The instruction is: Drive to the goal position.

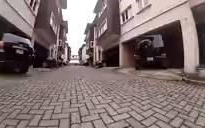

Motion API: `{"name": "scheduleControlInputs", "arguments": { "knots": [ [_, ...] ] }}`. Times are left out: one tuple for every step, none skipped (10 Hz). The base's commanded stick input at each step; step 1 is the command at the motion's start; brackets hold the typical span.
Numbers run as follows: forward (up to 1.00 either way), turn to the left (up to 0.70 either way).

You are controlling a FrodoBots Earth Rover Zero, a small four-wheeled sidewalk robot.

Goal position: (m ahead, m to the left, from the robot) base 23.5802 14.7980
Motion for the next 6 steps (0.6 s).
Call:
{"name": "scheduleControlInputs", "arguments": {
  "knots": [
    [0.7, 0.0],
    [0.7, 0.0],
    [0.7, 0.0],
    [0.7, 0.0],
    [0.7, 0.0],
    [0.7, 0.0]
  ]
}}
